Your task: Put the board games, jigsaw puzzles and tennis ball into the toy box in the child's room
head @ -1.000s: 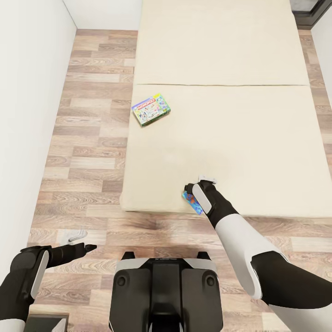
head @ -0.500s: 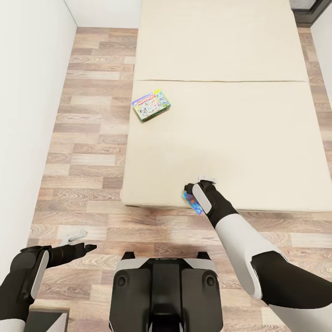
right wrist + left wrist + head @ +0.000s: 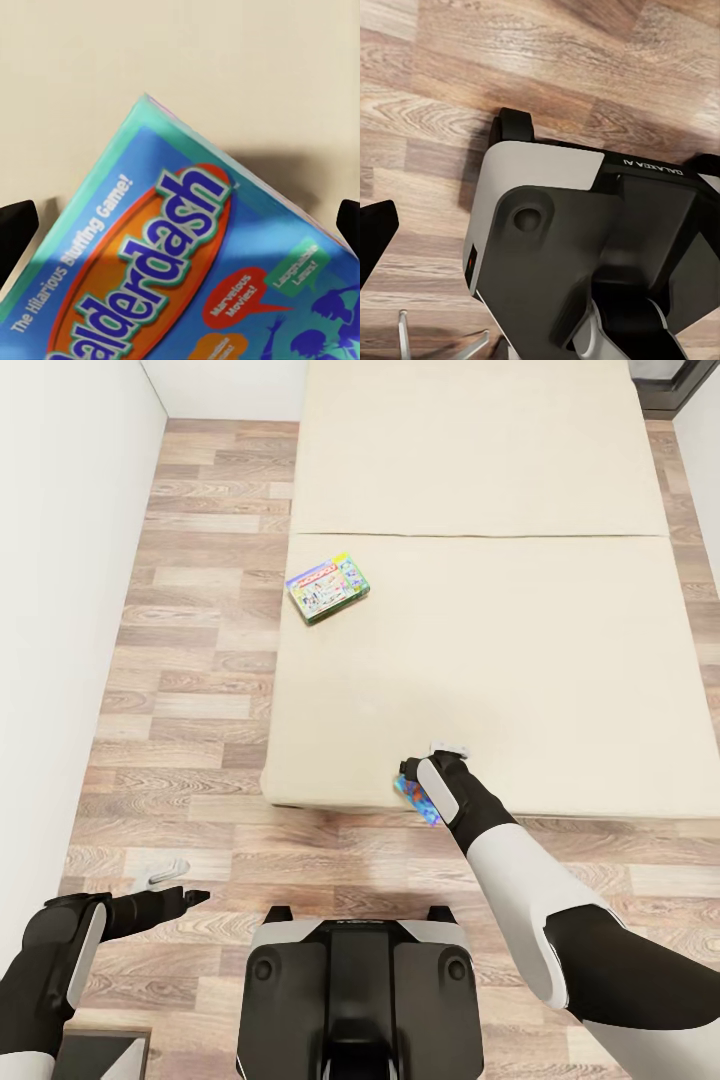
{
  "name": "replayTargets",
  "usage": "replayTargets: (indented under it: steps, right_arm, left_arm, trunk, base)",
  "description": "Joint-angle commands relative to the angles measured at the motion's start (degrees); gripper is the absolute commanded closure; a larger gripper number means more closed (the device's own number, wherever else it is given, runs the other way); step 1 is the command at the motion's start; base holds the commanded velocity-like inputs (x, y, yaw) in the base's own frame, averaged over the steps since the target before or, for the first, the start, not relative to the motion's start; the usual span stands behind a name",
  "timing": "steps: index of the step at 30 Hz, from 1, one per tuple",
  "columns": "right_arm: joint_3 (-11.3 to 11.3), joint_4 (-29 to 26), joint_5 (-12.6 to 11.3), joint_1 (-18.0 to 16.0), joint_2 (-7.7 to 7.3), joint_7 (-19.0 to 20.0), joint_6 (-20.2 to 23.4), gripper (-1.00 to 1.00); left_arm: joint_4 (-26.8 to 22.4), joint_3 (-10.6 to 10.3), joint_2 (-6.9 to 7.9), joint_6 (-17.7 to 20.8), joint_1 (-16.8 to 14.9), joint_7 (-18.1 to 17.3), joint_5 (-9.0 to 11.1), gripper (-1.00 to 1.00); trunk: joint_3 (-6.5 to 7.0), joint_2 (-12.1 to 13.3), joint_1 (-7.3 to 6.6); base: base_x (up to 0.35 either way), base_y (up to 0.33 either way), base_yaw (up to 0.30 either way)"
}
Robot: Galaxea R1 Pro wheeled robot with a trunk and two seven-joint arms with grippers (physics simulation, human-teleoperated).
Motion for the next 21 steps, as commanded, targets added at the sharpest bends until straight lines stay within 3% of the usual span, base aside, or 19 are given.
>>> replayTargets:
  steps: [1, 14, 21]
  right_arm:
    - [0.2, -0.1, -0.5, 0.0, 0.0, -0.5, 0.1, -1.0]
    - [0.1, -0.3, -0.5, 0.0, 0.0, -0.4, 0.1, -1.0]
    - [0.2, -4.2, -0.5, 0.0, 0.0, -0.7, 0.7, -1.0]
  left_arm:
    - [0.0, 0.1, 0.0, 0.3, 0.0, -0.2, 0.0, -1.0]
    - [0.0, 0.1, -0.01, 0.3, 0.0, -0.2, 0.0, -1.0]
    - [0.0, 0.1, -0.01, 0.3, 0.0, -0.2, 0.0, -1.0]
  trunk:
    - [-0.06, -0.1, 0.04]
    - [-0.06, -0.1, 0.04]
    - [-0.06, -0.1, 0.04]
  base:
    - [0.0, 0.0, 0.0]
    - [0.0, 0.0, 0.0]
    - [0.0, 0.0, 0.0]
